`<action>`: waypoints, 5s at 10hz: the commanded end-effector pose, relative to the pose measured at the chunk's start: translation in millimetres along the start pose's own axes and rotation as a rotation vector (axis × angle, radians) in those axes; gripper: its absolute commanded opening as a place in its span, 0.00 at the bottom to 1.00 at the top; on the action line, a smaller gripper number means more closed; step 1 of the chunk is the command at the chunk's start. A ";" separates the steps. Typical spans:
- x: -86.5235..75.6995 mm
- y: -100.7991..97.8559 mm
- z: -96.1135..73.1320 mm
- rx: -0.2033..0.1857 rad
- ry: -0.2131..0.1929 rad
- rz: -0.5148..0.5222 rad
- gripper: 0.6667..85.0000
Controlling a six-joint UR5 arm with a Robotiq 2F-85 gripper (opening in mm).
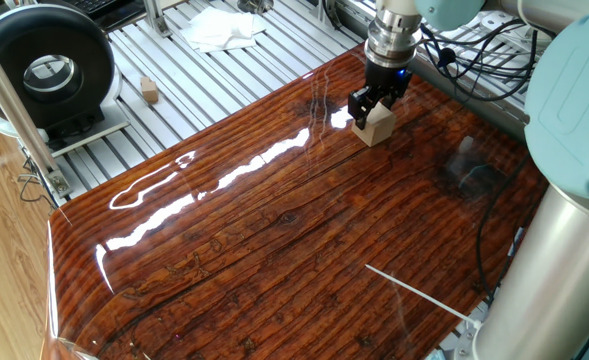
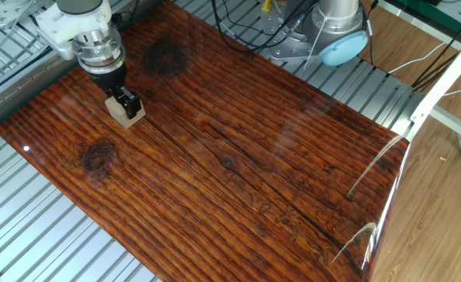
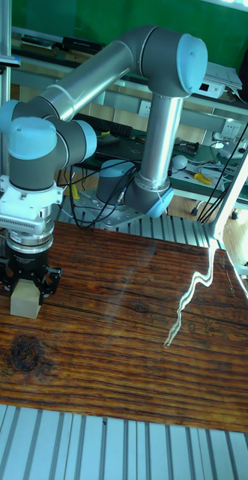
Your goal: Hold a small block with the gripper and sweep it from left to right on the table
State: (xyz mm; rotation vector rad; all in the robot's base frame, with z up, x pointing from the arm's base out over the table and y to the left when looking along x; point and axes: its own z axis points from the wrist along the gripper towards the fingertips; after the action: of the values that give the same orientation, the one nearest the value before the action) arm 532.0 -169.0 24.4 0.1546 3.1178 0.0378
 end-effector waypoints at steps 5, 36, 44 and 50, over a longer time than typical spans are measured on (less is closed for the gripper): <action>-1.3 2.7 -1.3 -0.009 -0.005 0.009 0.00; -0.1 15.1 -0.6 -0.015 0.000 0.020 0.00; 0.5 15.2 -0.9 -0.014 0.003 0.019 0.00; 1.6 17.7 -1.0 -0.023 0.007 0.019 0.00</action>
State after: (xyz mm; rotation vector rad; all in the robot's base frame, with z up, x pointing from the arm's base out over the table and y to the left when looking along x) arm 531.0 -153.5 24.6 0.1727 3.1268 0.0540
